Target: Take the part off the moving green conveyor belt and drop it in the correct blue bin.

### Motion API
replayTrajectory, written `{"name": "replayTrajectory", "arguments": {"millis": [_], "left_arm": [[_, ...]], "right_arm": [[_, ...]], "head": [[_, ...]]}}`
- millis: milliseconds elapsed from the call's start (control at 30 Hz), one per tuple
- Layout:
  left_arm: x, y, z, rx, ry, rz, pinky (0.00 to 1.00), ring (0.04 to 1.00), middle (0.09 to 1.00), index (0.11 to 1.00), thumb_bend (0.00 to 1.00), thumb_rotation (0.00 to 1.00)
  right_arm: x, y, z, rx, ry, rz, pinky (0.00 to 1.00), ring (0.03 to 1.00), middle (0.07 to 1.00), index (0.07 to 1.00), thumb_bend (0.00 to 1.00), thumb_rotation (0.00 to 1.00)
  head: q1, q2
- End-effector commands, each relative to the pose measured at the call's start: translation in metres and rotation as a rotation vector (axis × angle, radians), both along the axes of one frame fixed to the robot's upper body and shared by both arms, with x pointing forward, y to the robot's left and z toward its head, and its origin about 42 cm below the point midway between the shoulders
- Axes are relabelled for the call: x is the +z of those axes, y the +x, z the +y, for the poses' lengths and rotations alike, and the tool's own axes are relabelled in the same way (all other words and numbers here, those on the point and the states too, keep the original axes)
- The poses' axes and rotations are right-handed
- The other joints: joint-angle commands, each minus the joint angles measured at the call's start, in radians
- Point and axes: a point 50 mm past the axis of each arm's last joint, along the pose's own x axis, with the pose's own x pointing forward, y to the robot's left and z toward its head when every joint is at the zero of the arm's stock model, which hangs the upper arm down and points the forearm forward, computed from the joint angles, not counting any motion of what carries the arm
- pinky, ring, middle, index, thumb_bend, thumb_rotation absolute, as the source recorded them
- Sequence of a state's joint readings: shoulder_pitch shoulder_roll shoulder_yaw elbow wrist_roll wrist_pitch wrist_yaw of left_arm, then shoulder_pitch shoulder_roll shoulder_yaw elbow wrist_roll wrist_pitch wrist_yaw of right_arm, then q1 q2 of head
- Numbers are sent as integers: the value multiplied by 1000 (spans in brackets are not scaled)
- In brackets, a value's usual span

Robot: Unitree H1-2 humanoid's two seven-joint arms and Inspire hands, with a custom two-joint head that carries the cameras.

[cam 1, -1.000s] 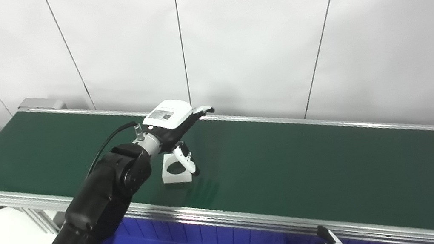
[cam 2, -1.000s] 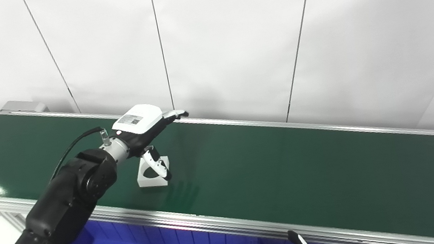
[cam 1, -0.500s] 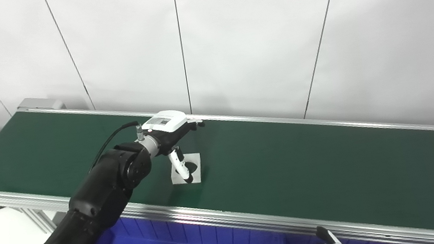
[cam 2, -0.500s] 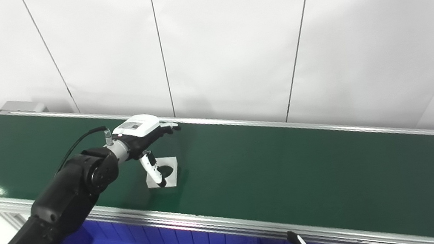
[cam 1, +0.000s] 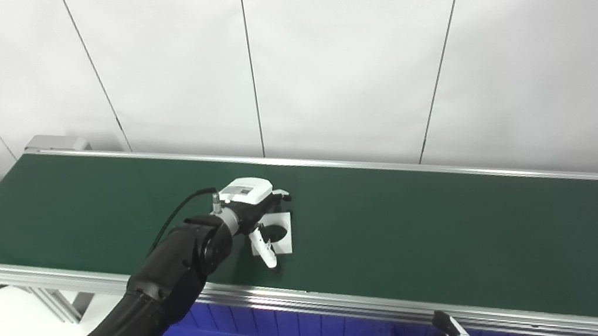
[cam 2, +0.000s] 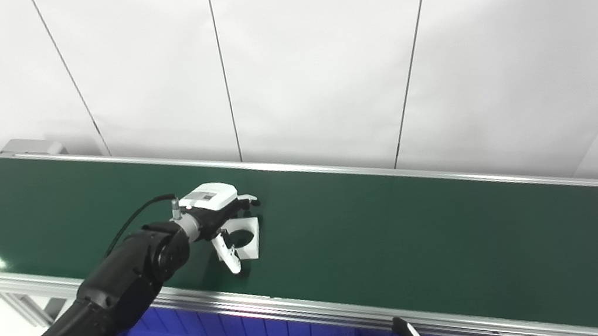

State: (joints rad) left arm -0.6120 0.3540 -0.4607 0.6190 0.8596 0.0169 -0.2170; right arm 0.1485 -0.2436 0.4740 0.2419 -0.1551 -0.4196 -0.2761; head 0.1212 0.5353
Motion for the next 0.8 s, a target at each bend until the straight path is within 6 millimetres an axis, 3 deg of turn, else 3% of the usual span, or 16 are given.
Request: {"name": "replayTrajectory", "arguments": {"millis": [0, 100, 200, 233, 267, 300, 400, 767], "left_arm": [[2, 5, -7, -2, -3, -32, 655, 791, 859, 880, 1000, 231], [-5, 4, -17, 18, -24, -51, 606, 742, 806, 820, 993, 160], [-5, 7, -22, 16, -40, -59, 533, 648, 695, 665, 870, 33], [-4, 8, -22, 15, -45, -61, 467, 561, 617, 549, 635, 44], [-3, 9, -23, 10, -51, -63, 455, 545, 603, 529, 594, 46], [-2, 10, -24, 7, -55, -64, 372, 453, 525, 517, 559, 23], [3, 12, -26, 7, -57, -51, 278, 354, 445, 508, 526, 2], [21, 17, -30, -7, -65, -48, 320, 395, 463, 495, 524, 0]], "right_arm": [[13, 3, 4, 15, 38, -80, 784, 874, 908, 939, 922, 951], [14, 2, 5, 16, 33, -87, 776, 871, 909, 939, 929, 962], [14, 3, 6, 17, 30, -89, 767, 867, 899, 935, 934, 972], [13, 4, 6, 17, 31, -88, 768, 864, 899, 936, 935, 969], [14, 3, 6, 18, 32, -90, 768, 864, 899, 936, 935, 969], [14, 3, 6, 19, 31, -91, 767, 863, 901, 936, 937, 971], [15, 4, 7, 24, 35, -91, 766, 856, 906, 937, 936, 970], [15, 4, 6, 28, 38, -88, 765, 848, 914, 937, 930, 963]], "head": [[1, 1], [-1, 5], [-1, 5], [-1, 5], [-1, 5], [-1, 5], [-2, 5], [2, 4]]}}
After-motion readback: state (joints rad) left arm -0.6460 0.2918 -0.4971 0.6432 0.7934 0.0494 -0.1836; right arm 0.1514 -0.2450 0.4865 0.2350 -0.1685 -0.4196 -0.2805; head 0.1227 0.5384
